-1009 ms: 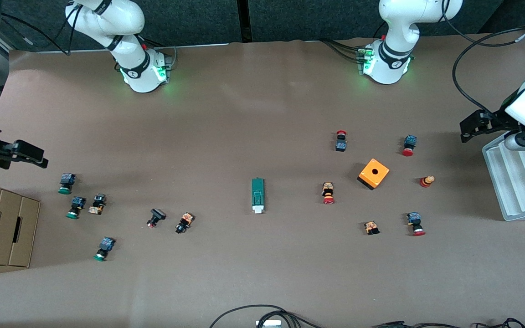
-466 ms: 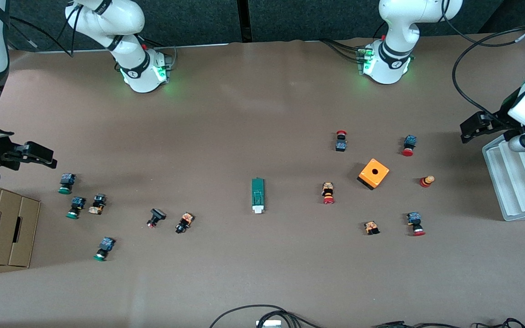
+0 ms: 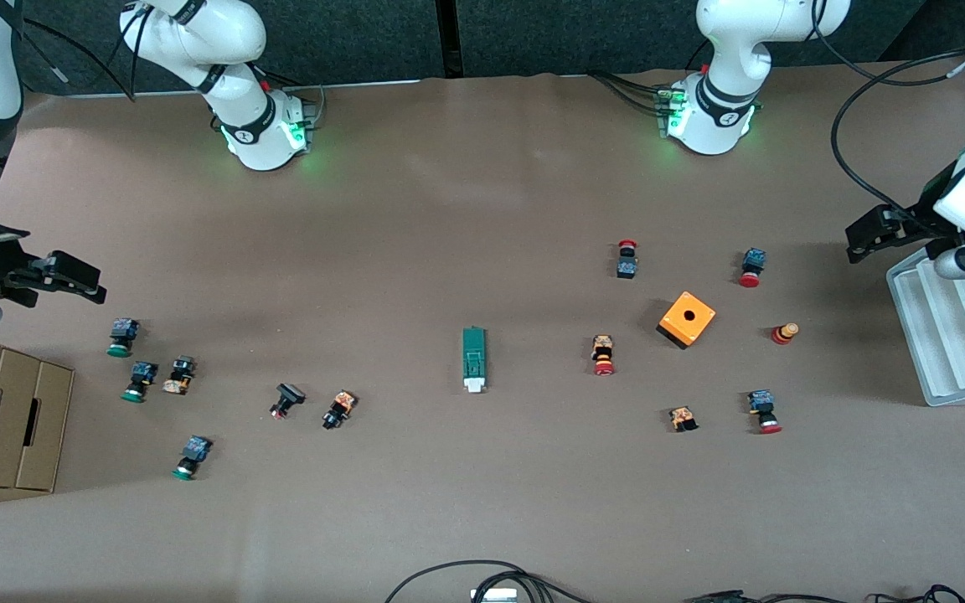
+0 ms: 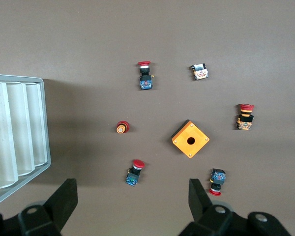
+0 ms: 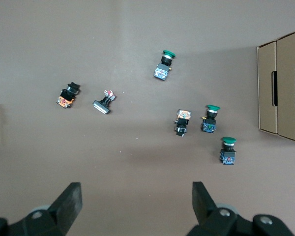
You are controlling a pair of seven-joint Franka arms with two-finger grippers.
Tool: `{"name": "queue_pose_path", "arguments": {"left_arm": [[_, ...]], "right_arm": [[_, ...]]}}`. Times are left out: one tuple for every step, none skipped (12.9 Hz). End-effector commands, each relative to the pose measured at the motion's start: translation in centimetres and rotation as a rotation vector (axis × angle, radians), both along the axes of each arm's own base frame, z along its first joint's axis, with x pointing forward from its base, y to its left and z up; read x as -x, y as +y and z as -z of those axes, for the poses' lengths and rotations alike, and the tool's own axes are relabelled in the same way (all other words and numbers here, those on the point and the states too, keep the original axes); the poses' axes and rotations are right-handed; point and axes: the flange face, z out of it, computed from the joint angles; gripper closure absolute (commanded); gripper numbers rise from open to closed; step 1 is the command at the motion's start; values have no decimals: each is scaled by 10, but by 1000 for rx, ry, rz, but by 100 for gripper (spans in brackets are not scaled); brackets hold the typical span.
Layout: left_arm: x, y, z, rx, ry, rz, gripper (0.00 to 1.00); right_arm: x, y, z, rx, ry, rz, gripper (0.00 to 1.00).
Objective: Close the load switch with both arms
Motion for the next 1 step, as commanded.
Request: {"name": "queue_pose_path", "arguments": {"left_arm": [[-1,-1,-5,-12,7,-4,0]], "right_arm": [[5,0,-2,-2,-15,-5,0]]}}
